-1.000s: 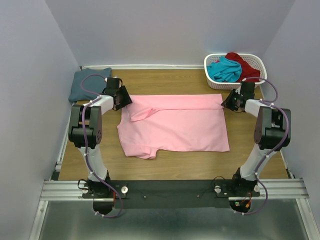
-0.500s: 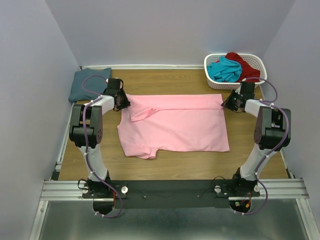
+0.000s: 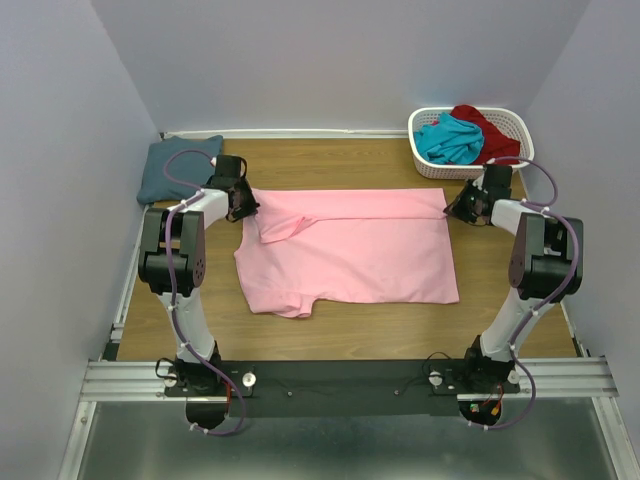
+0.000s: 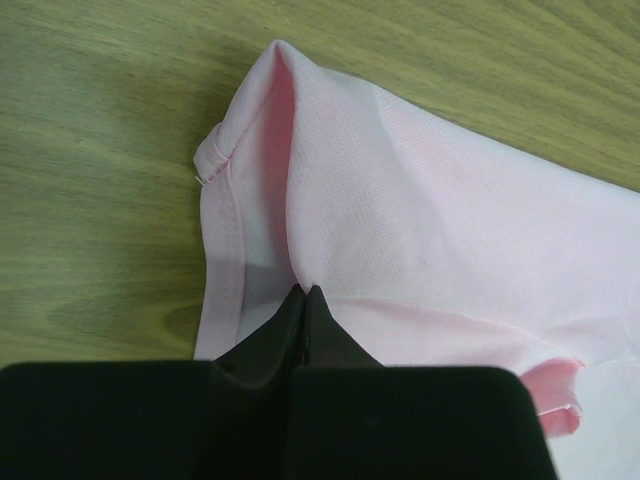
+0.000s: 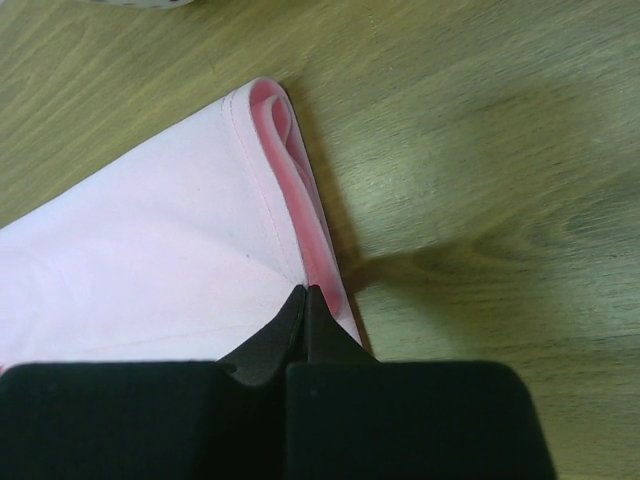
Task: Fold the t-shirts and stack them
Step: Fold the tshirt
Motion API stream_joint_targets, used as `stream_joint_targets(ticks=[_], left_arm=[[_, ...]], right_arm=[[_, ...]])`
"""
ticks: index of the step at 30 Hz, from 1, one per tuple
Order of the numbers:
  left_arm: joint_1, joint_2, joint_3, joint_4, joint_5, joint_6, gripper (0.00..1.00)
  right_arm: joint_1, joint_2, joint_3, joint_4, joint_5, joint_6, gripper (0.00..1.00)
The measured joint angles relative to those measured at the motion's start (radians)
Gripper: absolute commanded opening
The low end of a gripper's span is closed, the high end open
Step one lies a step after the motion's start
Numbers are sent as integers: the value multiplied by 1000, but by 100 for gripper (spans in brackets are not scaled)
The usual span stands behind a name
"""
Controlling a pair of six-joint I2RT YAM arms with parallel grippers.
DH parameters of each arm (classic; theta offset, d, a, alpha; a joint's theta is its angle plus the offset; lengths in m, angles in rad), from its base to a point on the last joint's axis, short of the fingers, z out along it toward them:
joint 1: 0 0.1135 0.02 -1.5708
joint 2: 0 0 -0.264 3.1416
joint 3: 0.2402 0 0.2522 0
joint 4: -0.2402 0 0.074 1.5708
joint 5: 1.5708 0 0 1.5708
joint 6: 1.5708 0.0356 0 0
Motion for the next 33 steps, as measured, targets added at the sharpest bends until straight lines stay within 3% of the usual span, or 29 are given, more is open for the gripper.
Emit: stream_joint_targets(ticks=[25, 33], left_arm=[[23, 0, 161, -205, -34, 64, 1], [26, 0, 111, -197, -34, 65, 2]], right_arm=[[-18, -17, -11, -32, -44, 68, 1], [-18, -10, -33, -43, -59, 68, 1]])
